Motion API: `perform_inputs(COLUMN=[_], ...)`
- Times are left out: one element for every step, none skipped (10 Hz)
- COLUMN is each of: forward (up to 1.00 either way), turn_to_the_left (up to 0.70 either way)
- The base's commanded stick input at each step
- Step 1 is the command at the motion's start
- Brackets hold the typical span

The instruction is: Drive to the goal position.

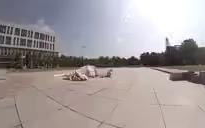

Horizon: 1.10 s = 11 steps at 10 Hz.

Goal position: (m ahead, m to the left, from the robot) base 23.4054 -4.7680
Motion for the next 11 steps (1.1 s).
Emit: perform_inputs(forward=[0.7, 0.7, 0.7, 0.7, 0.7, 0.7, 0.7, 0.7, 0.7, 0.7, 0.7], turn_to_the_left=[-0.32, -0.32, -0.32, -0.2, 0.0, 0.0, 0.0, 0.0, 0.0, 0.0, 0.0])
